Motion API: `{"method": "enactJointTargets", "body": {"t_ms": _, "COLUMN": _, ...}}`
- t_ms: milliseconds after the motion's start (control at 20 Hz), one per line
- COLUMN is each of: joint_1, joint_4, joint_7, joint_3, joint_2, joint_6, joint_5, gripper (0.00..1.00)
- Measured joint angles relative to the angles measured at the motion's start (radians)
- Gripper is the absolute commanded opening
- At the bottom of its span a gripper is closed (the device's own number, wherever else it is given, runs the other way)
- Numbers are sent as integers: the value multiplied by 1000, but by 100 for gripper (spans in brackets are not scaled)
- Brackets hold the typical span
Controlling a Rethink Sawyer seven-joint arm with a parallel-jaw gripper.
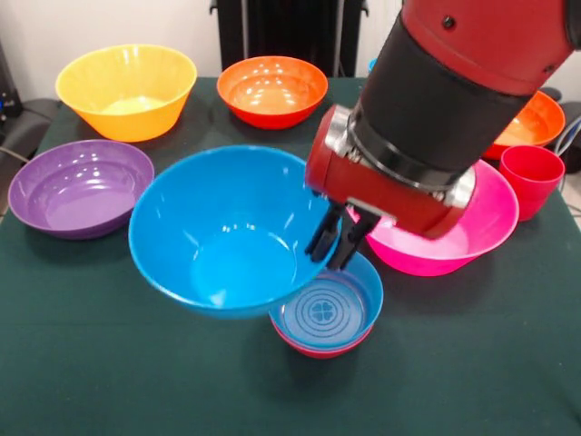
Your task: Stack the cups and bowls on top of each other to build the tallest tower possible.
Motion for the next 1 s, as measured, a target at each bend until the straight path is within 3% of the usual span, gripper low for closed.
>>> {"method": "enactJointTargets", "body": {"t_ms": 300, "joint_1": -66, "joint_4": -118, "joint_7": 79, "joint_3": -170, "joint_2": 97, "joint_6": 7, "joint_5": 217, "gripper": 0}}
{"method": "enactJointTargets", "body": {"t_ms": 550, "joint_1": -84, "joint_4": -148, "joint_7": 107, "joint_3": -301, "joint_2": 140, "joint_6": 7, "joint_5": 359, "gripper": 0}}
{"method": "enactJointTargets", "body": {"t_ms": 1000, "joint_1": -83, "joint_4": -153, "joint_7": 115, "joint_3": -502, "joint_2": 177, "joint_6": 7, "joint_5": 555, "gripper": 0}}
